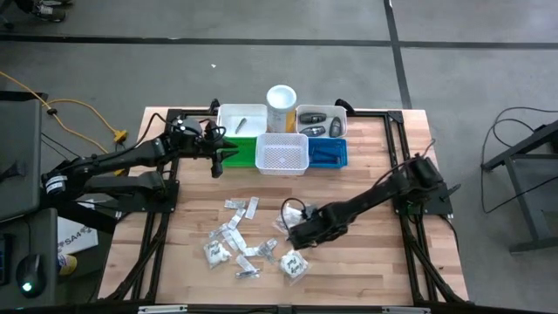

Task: Pick & Place Travel size toiletries
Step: Put the silver nail cutter into the top left white bin

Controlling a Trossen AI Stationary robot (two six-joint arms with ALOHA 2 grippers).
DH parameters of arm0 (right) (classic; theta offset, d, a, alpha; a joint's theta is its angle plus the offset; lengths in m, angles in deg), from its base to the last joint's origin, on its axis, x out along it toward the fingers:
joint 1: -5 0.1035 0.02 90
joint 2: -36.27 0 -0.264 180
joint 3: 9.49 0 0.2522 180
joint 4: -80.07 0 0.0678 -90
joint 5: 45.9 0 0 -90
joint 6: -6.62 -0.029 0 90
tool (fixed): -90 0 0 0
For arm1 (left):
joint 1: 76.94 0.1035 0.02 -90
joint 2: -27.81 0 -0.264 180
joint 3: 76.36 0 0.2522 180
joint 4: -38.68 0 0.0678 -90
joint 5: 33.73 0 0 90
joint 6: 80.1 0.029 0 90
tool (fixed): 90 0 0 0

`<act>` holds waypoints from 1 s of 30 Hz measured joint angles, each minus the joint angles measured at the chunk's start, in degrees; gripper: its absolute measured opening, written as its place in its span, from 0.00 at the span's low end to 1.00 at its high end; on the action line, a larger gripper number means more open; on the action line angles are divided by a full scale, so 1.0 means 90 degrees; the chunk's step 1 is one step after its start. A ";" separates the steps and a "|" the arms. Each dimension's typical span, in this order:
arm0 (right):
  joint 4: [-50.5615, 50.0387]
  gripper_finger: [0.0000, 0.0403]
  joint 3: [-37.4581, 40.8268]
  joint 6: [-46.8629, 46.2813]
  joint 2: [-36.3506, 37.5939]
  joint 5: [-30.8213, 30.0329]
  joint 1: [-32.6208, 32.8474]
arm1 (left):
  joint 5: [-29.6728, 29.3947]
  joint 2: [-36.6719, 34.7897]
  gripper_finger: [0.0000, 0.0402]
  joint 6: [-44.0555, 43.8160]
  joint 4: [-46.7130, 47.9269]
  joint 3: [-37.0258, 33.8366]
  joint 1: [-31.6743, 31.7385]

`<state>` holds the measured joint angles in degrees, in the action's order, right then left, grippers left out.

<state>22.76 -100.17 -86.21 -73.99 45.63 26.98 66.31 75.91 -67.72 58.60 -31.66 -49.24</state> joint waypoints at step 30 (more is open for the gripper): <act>-0.0485 0.46 -0.0299 -0.0713 -0.0794 0.0363 0.0013 | 0.0002 0.0005 0.22 0.0175 0.0049 0.0000 0.0002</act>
<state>18.40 -102.86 -92.63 -81.13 48.90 27.10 66.34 75.95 -66.14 59.04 -31.66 -49.22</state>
